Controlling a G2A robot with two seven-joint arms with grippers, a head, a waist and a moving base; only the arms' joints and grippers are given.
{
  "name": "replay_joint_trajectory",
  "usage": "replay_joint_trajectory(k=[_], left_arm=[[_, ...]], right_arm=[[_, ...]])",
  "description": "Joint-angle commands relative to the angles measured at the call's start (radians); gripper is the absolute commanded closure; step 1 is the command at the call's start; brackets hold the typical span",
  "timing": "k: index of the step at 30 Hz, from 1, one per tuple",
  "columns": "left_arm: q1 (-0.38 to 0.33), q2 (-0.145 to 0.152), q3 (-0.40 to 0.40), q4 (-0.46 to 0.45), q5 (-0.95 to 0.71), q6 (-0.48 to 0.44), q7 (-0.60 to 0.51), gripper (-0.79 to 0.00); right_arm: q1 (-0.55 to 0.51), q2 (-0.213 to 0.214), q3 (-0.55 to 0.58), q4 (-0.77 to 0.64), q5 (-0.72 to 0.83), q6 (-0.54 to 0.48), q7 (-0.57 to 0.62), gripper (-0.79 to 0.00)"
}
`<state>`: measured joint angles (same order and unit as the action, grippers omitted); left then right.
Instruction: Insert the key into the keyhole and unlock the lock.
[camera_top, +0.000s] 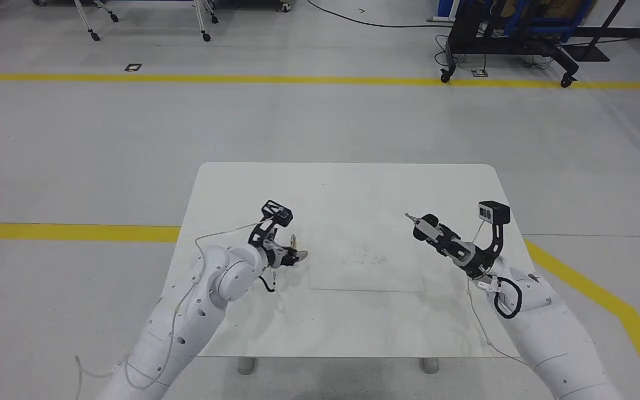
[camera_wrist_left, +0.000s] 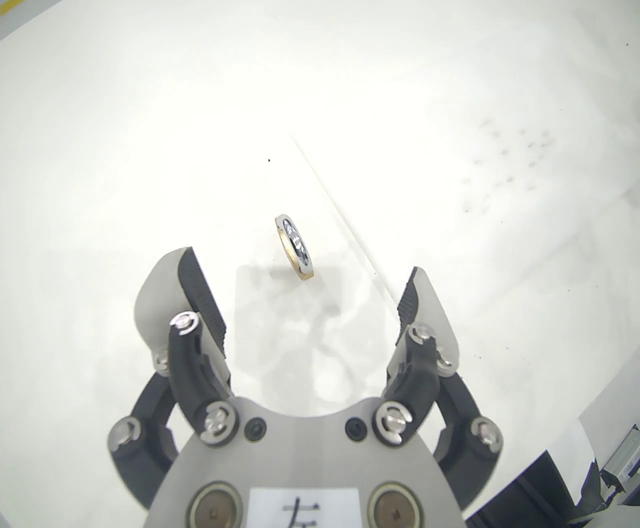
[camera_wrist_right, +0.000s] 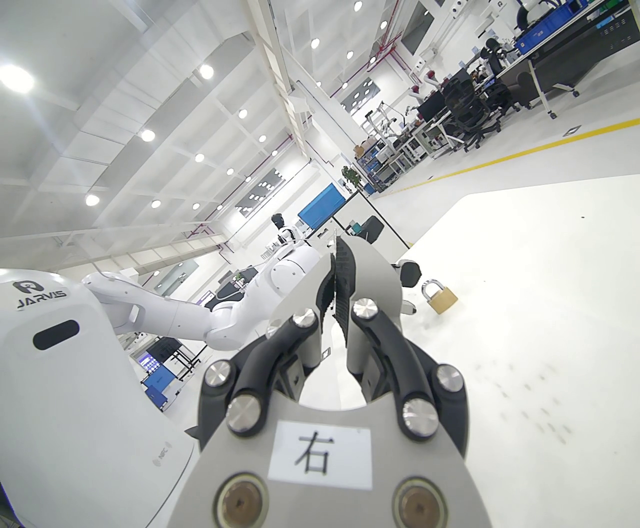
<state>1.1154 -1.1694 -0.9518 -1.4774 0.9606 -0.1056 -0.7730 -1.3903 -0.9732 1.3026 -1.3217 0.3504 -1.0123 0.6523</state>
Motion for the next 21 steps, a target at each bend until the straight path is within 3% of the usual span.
replay_joint_trajectory(k=[1,2,5,7,8,17,21], left_arm=[[-0.010,-0.004,0.008,0.015,-0.003,0.004,0.005,-0.453],[-0.014,-0.006,0.010,0.022,-0.004,0.006,0.007,-0.360],[-0.022,-0.009,0.013,0.036,-0.002,0.006,0.000,-0.237],[-0.023,-0.009,0.013,0.037,0.002,0.001,-0.010,-0.037],[-0.023,-0.009,0.012,0.037,0.002,0.001,-0.011,-0.012],[-0.030,-0.014,0.010,0.054,0.007,-0.006,0.002,-0.031],[-0.037,-0.019,0.018,0.064,0.011,-0.005,0.008,-0.194]], right_arm=[[0.000,0.000,0.000,0.000,0.000,0.000,0.000,0.000],[0.000,0.000,0.000,0.000,0.000,0.000,0.000,0.000],[0.000,0.000,0.000,0.000,0.000,0.000,0.000,0.000],[0.000,0.000,0.000,0.000,0.000,0.000,0.000,0.000],[0.000,0.000,0.000,0.000,0.000,0.000,0.000,0.000],[0.000,0.000,0.000,0.000,0.000,0.000,0.000,0.000],[0.000,0.000,0.000,0.000,0.000,0.000,0.000,0.000]])
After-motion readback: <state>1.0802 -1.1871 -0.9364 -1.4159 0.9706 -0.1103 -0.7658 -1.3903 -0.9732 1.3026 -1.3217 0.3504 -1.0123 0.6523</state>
